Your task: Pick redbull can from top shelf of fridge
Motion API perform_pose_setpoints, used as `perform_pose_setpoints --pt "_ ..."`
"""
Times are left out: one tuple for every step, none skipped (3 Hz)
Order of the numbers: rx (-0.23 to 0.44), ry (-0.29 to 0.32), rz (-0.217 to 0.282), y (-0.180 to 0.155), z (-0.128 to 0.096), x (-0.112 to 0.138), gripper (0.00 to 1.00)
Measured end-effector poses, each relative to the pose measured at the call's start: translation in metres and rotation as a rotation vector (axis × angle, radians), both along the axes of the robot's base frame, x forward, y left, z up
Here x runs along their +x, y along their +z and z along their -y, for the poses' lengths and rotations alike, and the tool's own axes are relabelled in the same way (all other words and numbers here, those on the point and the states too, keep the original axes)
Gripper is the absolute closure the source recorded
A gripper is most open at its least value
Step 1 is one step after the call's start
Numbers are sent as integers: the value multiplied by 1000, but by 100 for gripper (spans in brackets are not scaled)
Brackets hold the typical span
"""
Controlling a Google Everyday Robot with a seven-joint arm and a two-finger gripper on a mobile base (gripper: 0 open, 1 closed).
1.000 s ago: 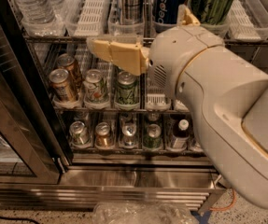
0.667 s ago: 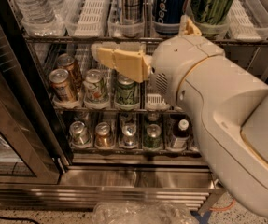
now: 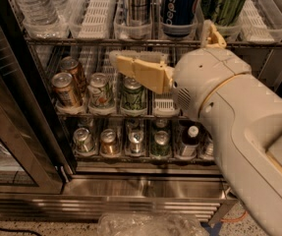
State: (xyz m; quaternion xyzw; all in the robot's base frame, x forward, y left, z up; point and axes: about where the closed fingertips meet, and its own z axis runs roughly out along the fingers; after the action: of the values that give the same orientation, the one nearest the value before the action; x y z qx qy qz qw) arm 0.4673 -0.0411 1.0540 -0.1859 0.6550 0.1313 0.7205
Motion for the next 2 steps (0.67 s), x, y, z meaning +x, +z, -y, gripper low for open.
perform_pose_setpoints --pt "0 0 -1 0 0 0 0" --pt "-5 -8 -42 -11 -2 5 0"
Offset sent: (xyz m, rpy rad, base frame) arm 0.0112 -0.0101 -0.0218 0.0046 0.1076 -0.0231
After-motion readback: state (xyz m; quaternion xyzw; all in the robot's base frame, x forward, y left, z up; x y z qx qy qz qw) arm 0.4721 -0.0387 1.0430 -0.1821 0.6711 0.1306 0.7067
